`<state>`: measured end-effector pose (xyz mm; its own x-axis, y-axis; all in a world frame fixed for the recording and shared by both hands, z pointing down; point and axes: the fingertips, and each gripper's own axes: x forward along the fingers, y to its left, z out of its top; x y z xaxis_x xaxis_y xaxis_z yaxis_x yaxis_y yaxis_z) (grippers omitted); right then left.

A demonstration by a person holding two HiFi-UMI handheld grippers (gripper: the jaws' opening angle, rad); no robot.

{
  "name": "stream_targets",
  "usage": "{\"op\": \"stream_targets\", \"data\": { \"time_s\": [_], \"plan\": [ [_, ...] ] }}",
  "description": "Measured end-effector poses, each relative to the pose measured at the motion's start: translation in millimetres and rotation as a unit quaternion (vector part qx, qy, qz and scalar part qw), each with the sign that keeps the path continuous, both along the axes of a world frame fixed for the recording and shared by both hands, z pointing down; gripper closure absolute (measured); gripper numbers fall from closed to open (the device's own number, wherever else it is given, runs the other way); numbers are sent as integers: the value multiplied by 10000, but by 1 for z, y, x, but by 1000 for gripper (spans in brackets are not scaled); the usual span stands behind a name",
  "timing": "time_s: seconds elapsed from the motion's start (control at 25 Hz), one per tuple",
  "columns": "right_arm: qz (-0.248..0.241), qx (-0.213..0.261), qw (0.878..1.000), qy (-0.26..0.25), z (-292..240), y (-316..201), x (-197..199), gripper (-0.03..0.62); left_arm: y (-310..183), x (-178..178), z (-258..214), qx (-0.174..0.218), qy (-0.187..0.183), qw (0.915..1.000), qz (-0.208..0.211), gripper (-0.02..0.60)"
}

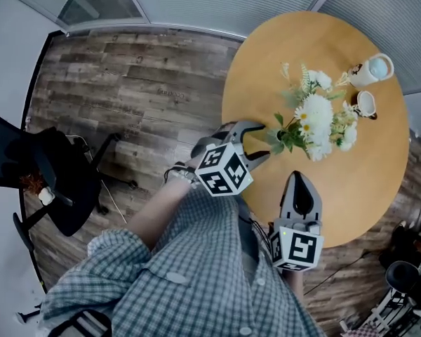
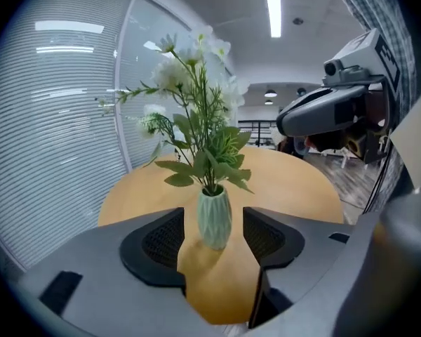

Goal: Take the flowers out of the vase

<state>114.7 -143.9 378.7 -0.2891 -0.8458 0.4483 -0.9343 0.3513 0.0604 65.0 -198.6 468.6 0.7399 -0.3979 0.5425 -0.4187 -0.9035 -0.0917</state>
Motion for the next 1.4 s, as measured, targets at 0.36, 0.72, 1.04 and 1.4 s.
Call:
{"op": "stream_targets", "data": {
  "time_s": [0.36, 0.72, 1.04, 1.4],
  "plan": [
    [-13, -128, 9999, 88, 10, -3, 2, 585, -17, 28, 25, -56, 25, 10000, 77, 279],
    [-31, -231, 9996, 130, 16, -5, 6, 585, -21, 44, 42, -78, -130, 9999, 76, 279],
    [48, -309, 9994, -143, 23, -16, 3, 585, -24, 37, 46, -10, -151, 9997, -174, 334],
    [278, -434, 9943, -931, 31, -33, 2, 497, -23, 39, 47, -40, -140, 9992, -362, 336]
  ]
}}
